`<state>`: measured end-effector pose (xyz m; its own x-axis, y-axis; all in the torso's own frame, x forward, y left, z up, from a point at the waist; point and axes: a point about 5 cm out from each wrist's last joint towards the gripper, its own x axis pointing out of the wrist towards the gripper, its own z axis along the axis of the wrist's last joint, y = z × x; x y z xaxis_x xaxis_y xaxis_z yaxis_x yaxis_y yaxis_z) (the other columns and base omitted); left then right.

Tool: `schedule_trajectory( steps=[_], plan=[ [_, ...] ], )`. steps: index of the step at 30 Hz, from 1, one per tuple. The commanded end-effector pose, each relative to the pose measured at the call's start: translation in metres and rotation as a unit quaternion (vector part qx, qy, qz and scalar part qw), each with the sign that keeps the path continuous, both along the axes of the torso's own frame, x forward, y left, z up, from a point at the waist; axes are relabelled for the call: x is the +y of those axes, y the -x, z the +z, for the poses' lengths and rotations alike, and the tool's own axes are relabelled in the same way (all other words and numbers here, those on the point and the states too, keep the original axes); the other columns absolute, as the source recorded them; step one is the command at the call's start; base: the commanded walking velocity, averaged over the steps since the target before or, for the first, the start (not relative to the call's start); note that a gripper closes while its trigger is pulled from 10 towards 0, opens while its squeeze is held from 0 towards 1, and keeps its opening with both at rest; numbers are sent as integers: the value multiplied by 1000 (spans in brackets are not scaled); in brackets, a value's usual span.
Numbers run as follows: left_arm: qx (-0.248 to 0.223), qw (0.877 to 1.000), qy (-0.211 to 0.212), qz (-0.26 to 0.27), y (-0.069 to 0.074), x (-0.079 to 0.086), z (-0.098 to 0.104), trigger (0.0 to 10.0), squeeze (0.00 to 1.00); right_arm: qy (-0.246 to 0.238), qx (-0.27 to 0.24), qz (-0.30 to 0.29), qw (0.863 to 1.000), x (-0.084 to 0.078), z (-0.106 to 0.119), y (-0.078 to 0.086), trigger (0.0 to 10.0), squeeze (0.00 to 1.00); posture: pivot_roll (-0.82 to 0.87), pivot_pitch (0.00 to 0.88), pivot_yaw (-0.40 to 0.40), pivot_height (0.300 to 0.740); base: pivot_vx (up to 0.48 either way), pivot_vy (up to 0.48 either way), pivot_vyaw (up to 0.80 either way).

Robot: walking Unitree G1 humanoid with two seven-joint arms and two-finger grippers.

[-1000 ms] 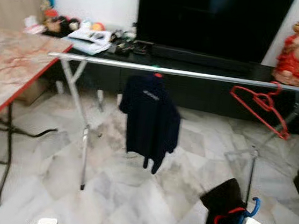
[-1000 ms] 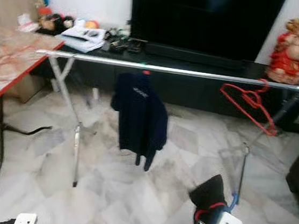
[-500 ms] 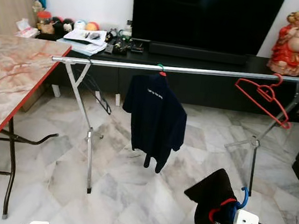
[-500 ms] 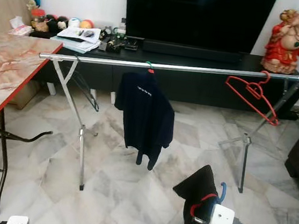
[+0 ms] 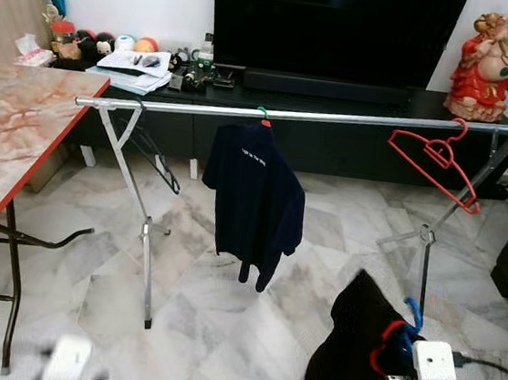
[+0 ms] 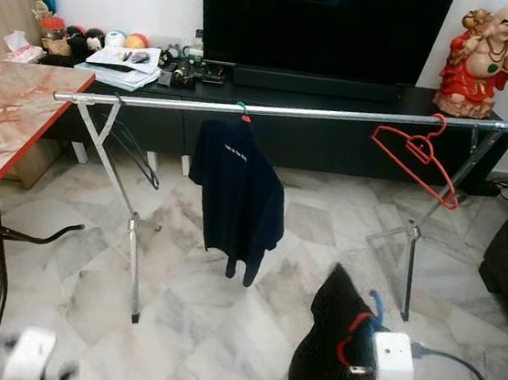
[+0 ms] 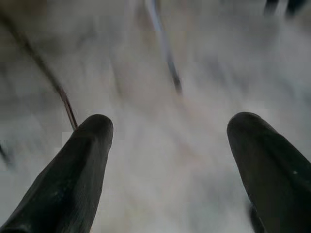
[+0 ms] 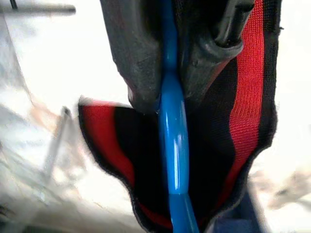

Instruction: Hang hanger

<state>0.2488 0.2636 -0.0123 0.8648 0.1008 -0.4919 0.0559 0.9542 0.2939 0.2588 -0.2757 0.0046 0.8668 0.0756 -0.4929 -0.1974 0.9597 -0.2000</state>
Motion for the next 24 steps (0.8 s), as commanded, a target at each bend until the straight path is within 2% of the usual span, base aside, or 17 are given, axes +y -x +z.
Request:
schedule_trajectory(
  steps=[1, 2, 5, 6, 10, 11, 12, 13, 14, 17, 19, 23, 24],
  plan=[
    [-19, 997, -9, -69, -12, -13, 9, 10000, 0, 23, -26, 69, 997, 6, 18, -17, 10000, 0, -52, 0, 43, 740, 0, 0, 0],
    [-22, 997, -10, -75, -13, -14, 10, 10000, 0, 26, -23, 75, 997, 7, 18, -17, 10000, 0, -52, 0, 43, 740, 0, 0, 0],
    [-47, 988, -32, -144, -28, -26, 25, 10000, 0, 27, -8, 163, 986, 19, 20, -18, 10000, 0, -38, 0, 39, 740, 0, 0, 0],
    [-62, 980, -40, -183, -36, -34, 33, 10000, 0, 22, -1, 209, 978, 26, 21, -18, 10000, 0, -34, 0, 38, 740, 0, 0, 0],
    [-73, 970, -38, -228, -43, -44, 41, 10000, 0, 30, 12, 257, 966, 32, 22, -19, 10000, 0, -23, 0, 34, 740, 0, 0, 0],
    [-66, 954, -57, -287, -45, -54, 45, 10000, 0, 46, 32, 292, 955, 35, 22, -19, 10000, 0, -19, 0, 32, 740, 0, 0, 0],
    [-60, 941, -72, -324, -45, -60, 47, 10000, 0, 58, 46, 313, 947, 36, 22, -19, 10000, 0, -15, 0, 27, 740, 0, 0, 0],
    [-60, 941, -72, -324, -45, -60, 47, 10000, 0, 58, 46, 313, 947, 36, 22, -19, 10000, 0, -15, 0, 27, 740, 0, 0, 0],
    [-52, 929, -82, -358, -46, -65, 49, 10000, 0, 62, 54, 340, 937, 39, 25, -20, 10000, 0, -6, 0, 21, 740, 0, 0, 0],
    [-46, 919, -82, -383, -46, -71, 51, 10000, 0, 55, 54, 371, 926, 43, 32, -24, 10000, 0, -3, 0, 17, 740, 0, 0, 0],
    [-37, 912, -77, -400, -47, -76, 52, 10000, 0, 56, 50, 410, 909, 49, 42, -28, 10000, 0, 0, 0, 7, 740, 0, 0, 0],
    [-29, 896, -91, -435, -46, -87, 53, 10000, 0, 69, 30, 447, 891, 54, 60, -35, 10000, 0, -6, 0, -1, 740, 0, 0, 0],
    [-29, 894, -90, -437, -46, -88, 53, 10000, 0, 69, 26, 450, 890, 55, 62, -36, 10000, 0, -6, 0, -1, 740, 0, 0, 0]
  ],
)
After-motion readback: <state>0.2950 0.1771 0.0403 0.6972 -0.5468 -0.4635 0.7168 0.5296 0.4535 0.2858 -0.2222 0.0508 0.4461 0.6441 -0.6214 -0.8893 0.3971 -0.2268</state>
